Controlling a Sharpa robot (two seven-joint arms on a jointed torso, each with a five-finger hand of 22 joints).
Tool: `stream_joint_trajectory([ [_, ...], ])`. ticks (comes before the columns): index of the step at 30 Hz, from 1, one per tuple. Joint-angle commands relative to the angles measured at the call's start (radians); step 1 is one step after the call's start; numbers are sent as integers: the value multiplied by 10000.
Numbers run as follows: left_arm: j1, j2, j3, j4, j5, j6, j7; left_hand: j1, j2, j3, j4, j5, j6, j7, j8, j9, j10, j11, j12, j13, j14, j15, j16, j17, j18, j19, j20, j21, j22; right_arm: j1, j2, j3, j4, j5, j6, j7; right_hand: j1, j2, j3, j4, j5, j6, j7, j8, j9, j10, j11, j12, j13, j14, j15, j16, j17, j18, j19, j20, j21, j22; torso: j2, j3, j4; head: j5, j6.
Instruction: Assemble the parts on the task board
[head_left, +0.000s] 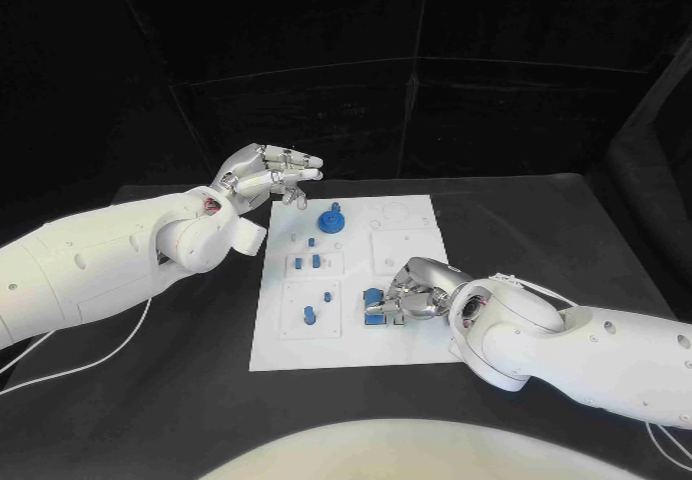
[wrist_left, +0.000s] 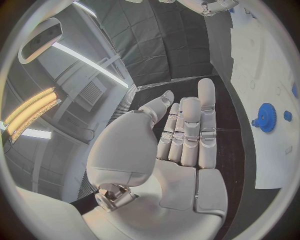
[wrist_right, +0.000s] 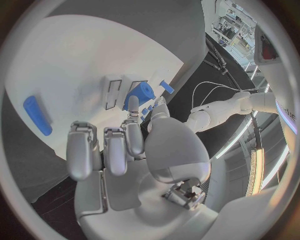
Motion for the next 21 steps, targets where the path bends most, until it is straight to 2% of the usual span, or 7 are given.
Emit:
stream_joint_trajectory([
  [1,14,17,9,8,50,108,16,37,37,-72,0,44,-43,1,53,-4,-98,-3,34,13,-75,2,-47,-12,131,-39,51,-34,-12,12,-6,4,8,-72,98,325,43,85,10,-15,-42,-18,-11,-6,18,181,23,-12,469,782,58,-20,1310,-177,-1,-42,-21,1349,-2,-10,5,-29,27],
  [8,14,39,8,8,50,120,-5,37,37,-72,0,44,-43,1,53,-4,-98,-3,34,13,-75,2,-47,-12,131,-39,51,-34,-12,12,60,4,-126,-73,306,219,152,213,61,-51,6,15,-31,12,64,196,8,11,497,787,49,-10,1333,-181,13,-46,-10,1366,8,-13,23,-38,45],
  [15,14,31,8,11,50,138,-10,37,37,-72,0,44,-43,1,53,-4,-98,-3,34,13,-75,2,-47,-12,131,-39,51,-34,-12,12,192,4,-336,-146,649,-43,741,440,276,-397,-3,-9,-70,2,145,198,-29,-8,517,786,18,-12,1337,-179,8,-71,-17,1366,18,-15,23,-16,20],
  [21,15,25,8,21,50,187,-12,25,48,-101,20,44,-64,5,61,-5,-132,2,63,12,-100,9,-52,-48,130,-40,57,-54,-28,12,257,4,-448,-239,685,-88,1070,577,452,-620,-99,-30,-92,-15,186,197,-49,-20,530,785,1,-16,1336,-180,9,-89,-18,1371,19,-11,15,-9,18],
])
